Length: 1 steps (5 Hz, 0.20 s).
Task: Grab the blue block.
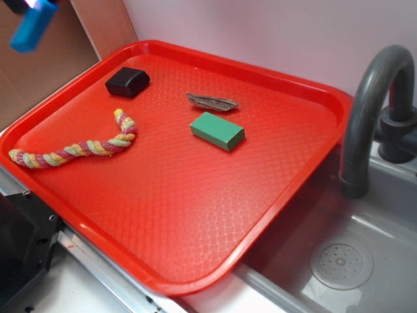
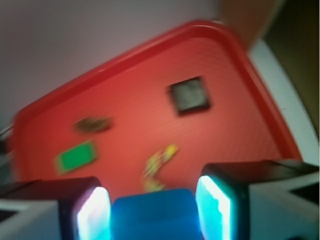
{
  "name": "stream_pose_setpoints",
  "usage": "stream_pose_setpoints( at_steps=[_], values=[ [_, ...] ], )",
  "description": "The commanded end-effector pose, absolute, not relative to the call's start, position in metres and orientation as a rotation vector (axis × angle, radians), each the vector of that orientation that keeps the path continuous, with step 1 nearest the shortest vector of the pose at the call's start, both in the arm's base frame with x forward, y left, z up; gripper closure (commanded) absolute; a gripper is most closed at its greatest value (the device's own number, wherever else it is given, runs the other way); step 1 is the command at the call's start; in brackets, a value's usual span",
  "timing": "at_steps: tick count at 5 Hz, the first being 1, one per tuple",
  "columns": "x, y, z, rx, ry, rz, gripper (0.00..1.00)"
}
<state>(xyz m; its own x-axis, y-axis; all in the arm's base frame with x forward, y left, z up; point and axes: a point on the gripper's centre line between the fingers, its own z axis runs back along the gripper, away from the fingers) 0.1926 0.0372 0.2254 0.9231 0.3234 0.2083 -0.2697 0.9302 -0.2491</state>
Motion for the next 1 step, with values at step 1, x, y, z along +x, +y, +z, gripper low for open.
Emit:
stream_pose_setpoints(
  at_steps=[1],
  values=[
    [0.1693, 0.0006, 0.2824, -0.306, -0.279, 0.162, 1.0]
  ],
)
